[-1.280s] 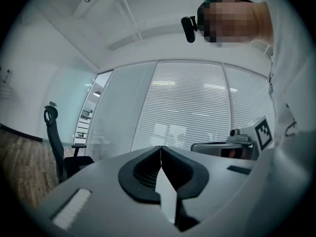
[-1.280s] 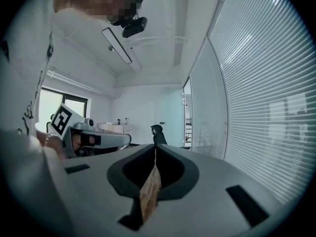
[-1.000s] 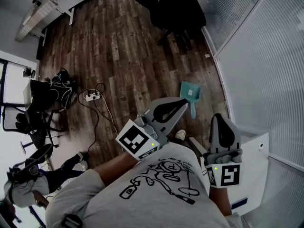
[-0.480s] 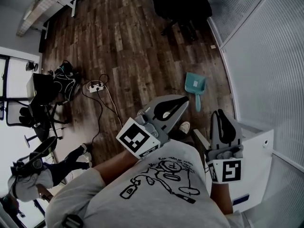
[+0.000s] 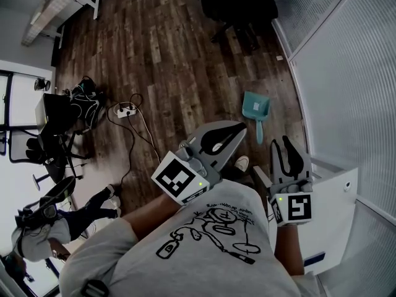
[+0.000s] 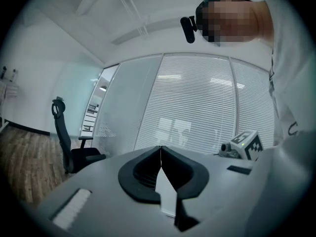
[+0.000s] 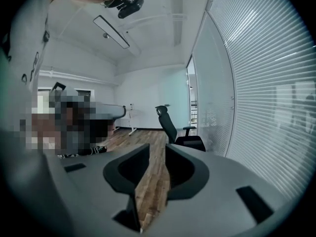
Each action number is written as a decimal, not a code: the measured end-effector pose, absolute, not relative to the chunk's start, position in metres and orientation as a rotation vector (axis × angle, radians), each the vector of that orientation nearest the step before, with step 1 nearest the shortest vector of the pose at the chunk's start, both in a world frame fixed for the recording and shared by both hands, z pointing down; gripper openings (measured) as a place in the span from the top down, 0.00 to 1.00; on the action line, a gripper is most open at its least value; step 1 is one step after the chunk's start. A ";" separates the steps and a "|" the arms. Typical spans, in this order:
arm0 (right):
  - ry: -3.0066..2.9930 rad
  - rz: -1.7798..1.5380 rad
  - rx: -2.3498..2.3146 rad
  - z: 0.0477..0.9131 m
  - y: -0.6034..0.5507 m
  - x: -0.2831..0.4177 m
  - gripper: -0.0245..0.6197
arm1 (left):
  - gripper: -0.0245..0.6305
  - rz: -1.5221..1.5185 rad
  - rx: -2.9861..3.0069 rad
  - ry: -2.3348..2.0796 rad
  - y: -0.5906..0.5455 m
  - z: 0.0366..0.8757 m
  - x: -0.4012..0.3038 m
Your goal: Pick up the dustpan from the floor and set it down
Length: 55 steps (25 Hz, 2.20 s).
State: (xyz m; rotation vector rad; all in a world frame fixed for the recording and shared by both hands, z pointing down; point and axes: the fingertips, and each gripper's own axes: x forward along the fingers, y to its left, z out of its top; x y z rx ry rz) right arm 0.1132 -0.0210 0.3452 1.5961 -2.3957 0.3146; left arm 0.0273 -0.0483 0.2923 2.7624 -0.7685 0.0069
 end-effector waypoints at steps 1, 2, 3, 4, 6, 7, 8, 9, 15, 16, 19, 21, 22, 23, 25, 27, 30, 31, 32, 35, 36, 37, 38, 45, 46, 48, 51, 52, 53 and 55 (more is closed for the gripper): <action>-2.383 0.327 1.587 0.353 -0.022 0.114 0.86 | 0.96 0.006 2.763 -0.770 -0.049 0.292 0.027; -2.371 0.338 1.577 0.362 -0.023 0.115 0.85 | 0.96 0.006 2.763 -0.773 -0.049 0.292 0.027; -2.357 0.347 1.565 0.369 -0.025 0.116 0.85 | 0.96 0.006 2.762 -0.776 -0.050 0.291 0.027; -2.341 0.354 1.554 0.377 -0.027 0.117 0.84 | 0.96 0.005 2.761 -0.779 -0.051 0.291 0.026; -2.314 0.375 1.543 0.394 -0.031 0.121 0.83 | 0.96 -0.002 2.759 -0.787 -0.052 0.290 0.026; -2.303 0.387 1.538 0.402 -0.033 0.123 0.83 | 0.96 -0.005 2.758 -0.790 -0.052 0.290 0.027; -2.292 0.396 1.532 0.411 -0.034 0.126 0.83 | 0.96 -0.007 2.759 -0.793 -0.051 0.290 0.027; -2.281 0.402 1.524 0.420 -0.034 0.128 0.83 | 0.96 -0.007 2.759 -0.795 -0.050 0.290 0.027; -2.224 0.454 1.474 0.468 -0.038 0.137 0.81 | 0.96 -0.005 2.754 -0.811 -0.053 0.290 0.026; -2.219 0.467 1.465 0.476 -0.040 0.138 0.80 | 0.96 -0.005 2.752 -0.815 -0.054 0.290 0.025; -2.203 0.490 1.425 0.501 -0.042 0.138 0.78 | 0.96 -0.010 2.750 -0.823 -0.055 0.289 0.023; -2.188 0.498 1.393 0.515 -0.043 0.138 0.77 | 0.96 -0.015 2.749 -0.826 -0.055 0.288 0.023; -2.178 0.502 1.378 0.522 -0.043 0.138 0.77 | 0.96 -0.017 2.749 -0.826 -0.055 0.288 0.023; -2.168 0.508 1.365 0.528 -0.044 0.139 0.77 | 0.96 -0.019 2.749 -0.827 -0.054 0.288 0.023; -2.152 0.530 1.350 0.539 -0.046 0.141 0.76 | 0.96 -0.020 2.748 -0.830 -0.054 0.287 0.022; -2.137 0.560 1.346 0.549 -0.050 0.143 0.76 | 0.96 -0.021 2.745 -0.836 -0.056 0.285 0.020; -2.115 0.604 1.340 0.565 -0.058 0.147 0.75 | 0.96 -0.021 2.740 -0.841 -0.057 0.285 0.017; -2.109 0.620 1.336 0.571 -0.060 0.148 0.75 | 0.96 -0.019 2.739 -0.843 -0.057 0.286 0.017; -2.103 0.636 1.331 0.577 -0.061 0.150 0.74 | 0.96 -0.018 2.739 -0.846 -0.056 0.287 0.016; -2.079 0.676 1.307 0.600 -0.063 0.153 0.73 | 0.96 -0.012 2.736 -0.854 -0.054 0.292 0.015; -2.069 0.690 1.299 0.608 -0.064 0.154 0.73 | 0.96 -0.010 2.733 -0.856 -0.053 0.293 0.015; -2.059 0.705 1.291 0.616 -0.064 0.154 0.73 | 0.96 -0.010 2.731 -0.859 -0.053 0.294 0.013; -2.049 0.722 1.283 0.623 -0.063 0.154 0.73 | 0.96 -0.011 2.729 -0.861 -0.052 0.294 0.012; -1.997 0.824 1.207 0.663 -0.062 0.155 0.71 | 0.96 0.005 2.717 -0.873 -0.048 0.296 0.004; -1.987 0.842 1.202 0.668 -0.062 0.155 0.70 | 0.96 0.008 2.715 -0.874 -0.048 0.297 0.003; -1.964 0.880 1.193 0.679 -0.062 0.156 0.70 | 0.96 0.016 2.710 -0.876 -0.048 0.298 0.001; -1.934 0.927 1.188 0.695 -0.057 0.159 0.70 | 0.96 0.027 2.700 -0.878 -0.045 0.300 -0.001; -1.926 0.939 1.187 0.700 -0.055 0.160 0.69 | 0.96 0.031 2.698 -0.880 -0.044 0.300 -0.003; -1.920 0.949 1.186 0.704 -0.054 0.160 0.69 | 0.96 0.038 2.697 -0.881 -0.043 0.301 -0.005; -1.911 0.966 1.181 0.713 -0.053 0.159 0.69 | 0.96 0.054 2.690 -0.882 -0.042 0.306 -0.008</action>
